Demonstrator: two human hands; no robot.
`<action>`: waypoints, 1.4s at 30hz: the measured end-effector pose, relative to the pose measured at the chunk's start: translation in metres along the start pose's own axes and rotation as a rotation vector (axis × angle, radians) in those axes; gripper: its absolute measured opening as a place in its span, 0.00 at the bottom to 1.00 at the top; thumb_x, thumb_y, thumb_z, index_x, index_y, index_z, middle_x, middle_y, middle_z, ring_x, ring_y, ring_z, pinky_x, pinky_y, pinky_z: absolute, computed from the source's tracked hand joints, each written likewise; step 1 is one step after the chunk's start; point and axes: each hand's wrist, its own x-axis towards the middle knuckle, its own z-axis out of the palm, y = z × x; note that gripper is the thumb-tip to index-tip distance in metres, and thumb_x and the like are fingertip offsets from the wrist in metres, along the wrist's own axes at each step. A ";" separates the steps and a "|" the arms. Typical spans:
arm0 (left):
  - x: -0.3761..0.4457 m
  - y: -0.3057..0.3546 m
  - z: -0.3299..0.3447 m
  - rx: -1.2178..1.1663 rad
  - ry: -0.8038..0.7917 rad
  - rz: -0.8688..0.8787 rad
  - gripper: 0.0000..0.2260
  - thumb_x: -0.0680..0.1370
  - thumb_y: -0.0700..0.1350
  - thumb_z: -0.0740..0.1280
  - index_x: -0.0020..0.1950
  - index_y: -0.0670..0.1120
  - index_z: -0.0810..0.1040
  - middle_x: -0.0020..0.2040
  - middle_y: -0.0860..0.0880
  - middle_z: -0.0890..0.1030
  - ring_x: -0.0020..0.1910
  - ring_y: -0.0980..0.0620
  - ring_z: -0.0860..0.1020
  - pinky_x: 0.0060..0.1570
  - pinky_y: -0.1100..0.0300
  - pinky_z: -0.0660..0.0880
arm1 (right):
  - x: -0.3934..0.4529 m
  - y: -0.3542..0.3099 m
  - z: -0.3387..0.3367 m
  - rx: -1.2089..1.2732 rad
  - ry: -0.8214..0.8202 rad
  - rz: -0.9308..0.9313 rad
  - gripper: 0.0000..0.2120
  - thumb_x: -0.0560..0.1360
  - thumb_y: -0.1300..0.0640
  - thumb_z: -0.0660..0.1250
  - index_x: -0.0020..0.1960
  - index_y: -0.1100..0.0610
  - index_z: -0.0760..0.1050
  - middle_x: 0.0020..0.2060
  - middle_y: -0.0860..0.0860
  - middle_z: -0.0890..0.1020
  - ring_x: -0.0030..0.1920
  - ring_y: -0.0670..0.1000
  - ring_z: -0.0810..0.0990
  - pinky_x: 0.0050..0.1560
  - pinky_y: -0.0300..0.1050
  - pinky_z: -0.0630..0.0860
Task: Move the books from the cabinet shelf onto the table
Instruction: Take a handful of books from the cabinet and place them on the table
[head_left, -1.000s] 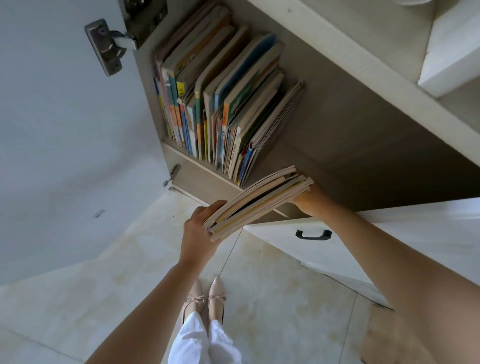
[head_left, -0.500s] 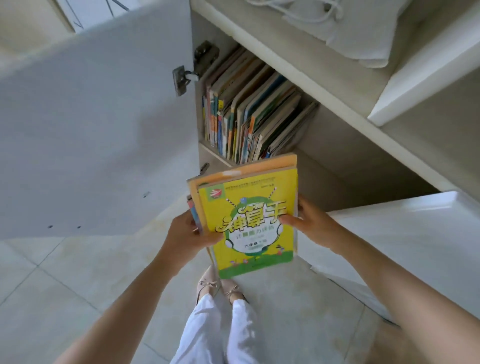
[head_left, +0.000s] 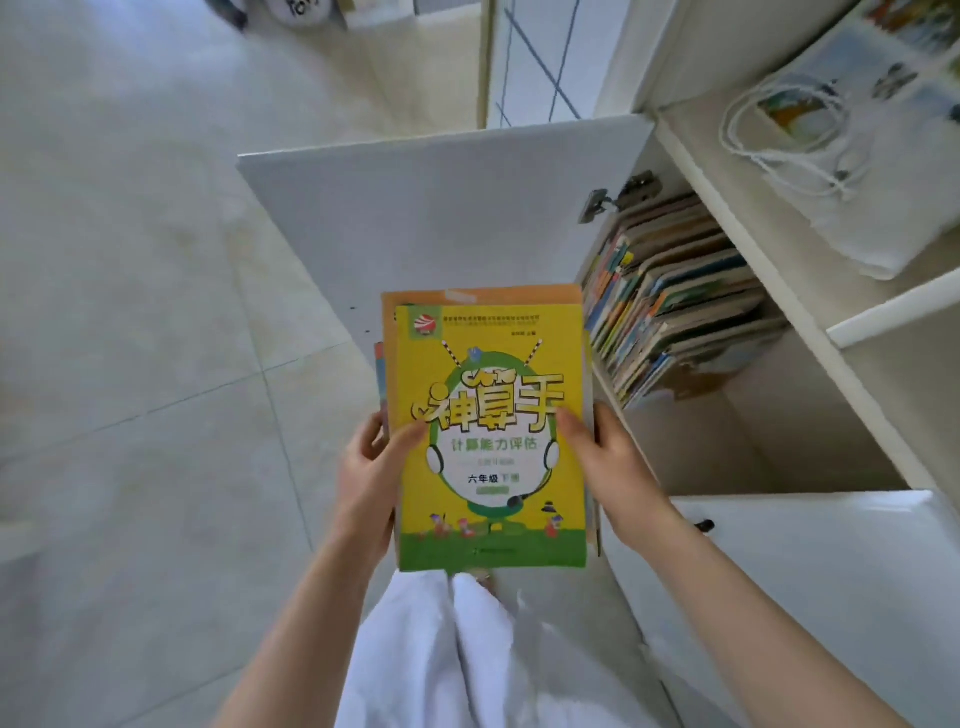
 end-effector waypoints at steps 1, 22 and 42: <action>-0.011 0.002 -0.006 -0.003 0.025 0.017 0.09 0.77 0.41 0.67 0.57 0.50 0.77 0.50 0.45 0.85 0.45 0.43 0.85 0.46 0.46 0.81 | -0.004 -0.003 0.006 -0.009 -0.019 -0.005 0.05 0.78 0.47 0.62 0.52 0.46 0.73 0.50 0.47 0.83 0.52 0.50 0.82 0.53 0.50 0.79; -0.264 -0.056 -0.226 -0.471 0.952 0.208 0.10 0.76 0.44 0.70 0.57 0.50 0.78 0.47 0.51 0.86 0.44 0.50 0.85 0.38 0.55 0.81 | -0.162 -0.017 0.286 -0.482 -0.895 -0.063 0.11 0.74 0.45 0.65 0.53 0.49 0.75 0.49 0.53 0.85 0.48 0.56 0.85 0.48 0.62 0.81; -0.441 -0.152 -0.484 -0.716 1.560 0.220 0.25 0.73 0.44 0.73 0.67 0.55 0.68 0.54 0.53 0.83 0.47 0.55 0.84 0.38 0.65 0.80 | -0.391 0.098 0.591 -0.821 -1.291 -0.103 0.10 0.78 0.50 0.65 0.53 0.56 0.76 0.48 0.56 0.85 0.41 0.57 0.86 0.43 0.61 0.82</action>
